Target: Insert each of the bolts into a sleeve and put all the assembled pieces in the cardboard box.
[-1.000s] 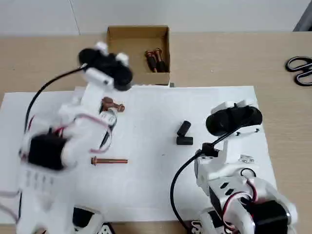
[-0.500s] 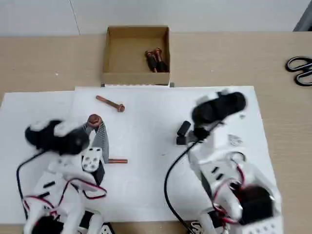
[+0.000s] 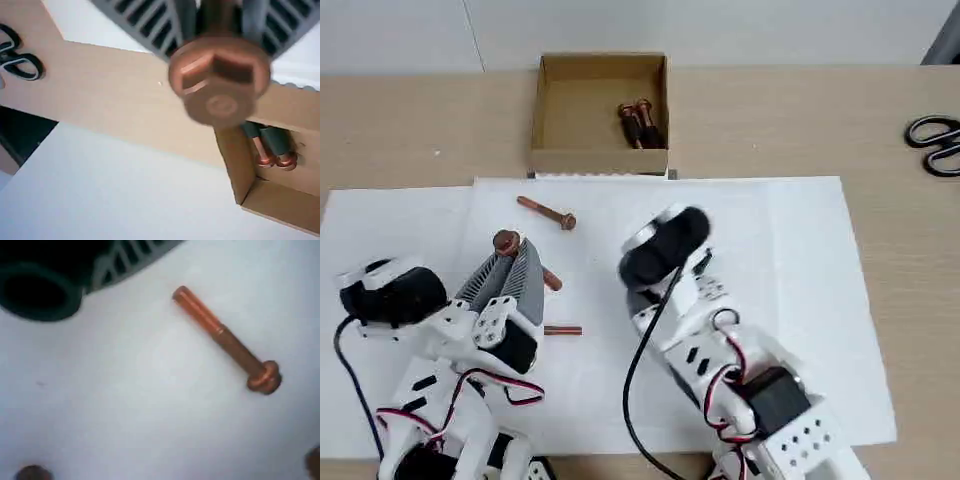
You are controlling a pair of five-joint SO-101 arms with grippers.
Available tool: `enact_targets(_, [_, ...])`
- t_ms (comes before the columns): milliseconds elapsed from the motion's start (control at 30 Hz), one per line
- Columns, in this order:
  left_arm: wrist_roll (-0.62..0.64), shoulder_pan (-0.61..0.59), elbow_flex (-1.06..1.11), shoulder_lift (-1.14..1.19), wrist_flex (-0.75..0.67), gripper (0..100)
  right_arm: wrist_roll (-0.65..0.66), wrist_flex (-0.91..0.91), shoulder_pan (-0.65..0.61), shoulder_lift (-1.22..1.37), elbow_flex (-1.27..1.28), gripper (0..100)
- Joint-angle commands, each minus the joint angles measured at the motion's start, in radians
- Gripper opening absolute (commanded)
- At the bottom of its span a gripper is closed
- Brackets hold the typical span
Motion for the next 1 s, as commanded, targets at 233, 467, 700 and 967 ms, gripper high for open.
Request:
enact_targets(233, [0.08,0.006,-0.01,-0.018,-0.029,0,0.048,-0.151,-0.124,-0.013,0.135,0.3])
enact_targets(467, [0.08,0.008,-0.007,-0.018,-0.029,0,0.163,-0.259,-0.206,-0.124,0.227,0.3])
enact_targets(700, [0.08,0.058,-0.002,-0.014,-0.021,0,0.173,-0.257,-0.216,-0.3,0.305,0.2])
enact_targets(967, [0.08,0.153,0.019,-0.014,0.015,0,0.21,-0.257,-0.217,-0.39,0.322,0.2])
